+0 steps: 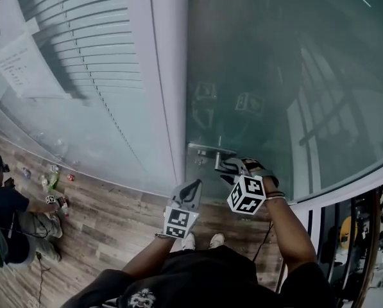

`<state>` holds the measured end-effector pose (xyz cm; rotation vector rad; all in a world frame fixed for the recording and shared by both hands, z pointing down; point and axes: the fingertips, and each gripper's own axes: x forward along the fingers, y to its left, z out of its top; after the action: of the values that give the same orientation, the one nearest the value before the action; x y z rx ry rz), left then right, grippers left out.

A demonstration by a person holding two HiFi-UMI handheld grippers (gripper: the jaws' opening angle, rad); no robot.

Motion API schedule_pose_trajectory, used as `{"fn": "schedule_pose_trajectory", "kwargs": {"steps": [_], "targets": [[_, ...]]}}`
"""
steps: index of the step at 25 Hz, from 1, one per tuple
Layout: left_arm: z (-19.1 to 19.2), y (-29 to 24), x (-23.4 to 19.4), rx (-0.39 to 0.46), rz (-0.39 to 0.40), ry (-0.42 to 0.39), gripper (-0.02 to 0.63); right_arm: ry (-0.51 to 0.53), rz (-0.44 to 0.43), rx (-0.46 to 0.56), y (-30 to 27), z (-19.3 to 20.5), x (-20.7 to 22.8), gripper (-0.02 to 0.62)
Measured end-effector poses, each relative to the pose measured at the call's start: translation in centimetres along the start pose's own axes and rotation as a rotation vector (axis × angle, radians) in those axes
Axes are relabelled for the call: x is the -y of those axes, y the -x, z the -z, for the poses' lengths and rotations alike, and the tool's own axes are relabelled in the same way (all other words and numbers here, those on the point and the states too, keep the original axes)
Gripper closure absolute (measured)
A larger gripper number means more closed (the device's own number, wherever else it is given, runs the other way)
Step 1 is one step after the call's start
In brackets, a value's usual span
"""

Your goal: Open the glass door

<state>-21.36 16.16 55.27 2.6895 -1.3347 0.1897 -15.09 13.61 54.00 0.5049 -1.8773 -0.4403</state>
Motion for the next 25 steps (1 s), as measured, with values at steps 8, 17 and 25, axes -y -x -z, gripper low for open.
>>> {"fn": "schedule_pose_trajectory", "kwargs": {"steps": [8, 17, 25], "targets": [[0.5, -0.7, -0.3, -0.009, -0.008, 0.005, 0.6, -0.029, -0.141, 0.003, -2.6, -0.4, -0.5, 0.557], [0.5, -2.1, -0.8, -0.011, -0.05, 0.017, 0.6, -0.078, -0.174, 0.094, -3.0, -0.9, -0.4, 0.577], [1.3, -2.3, -0.8, -0.031, -0.085, 0.024, 0.6, -0.228, -0.152, 0.408, -3.2, -2.4, 0.0, 0.577]]}}
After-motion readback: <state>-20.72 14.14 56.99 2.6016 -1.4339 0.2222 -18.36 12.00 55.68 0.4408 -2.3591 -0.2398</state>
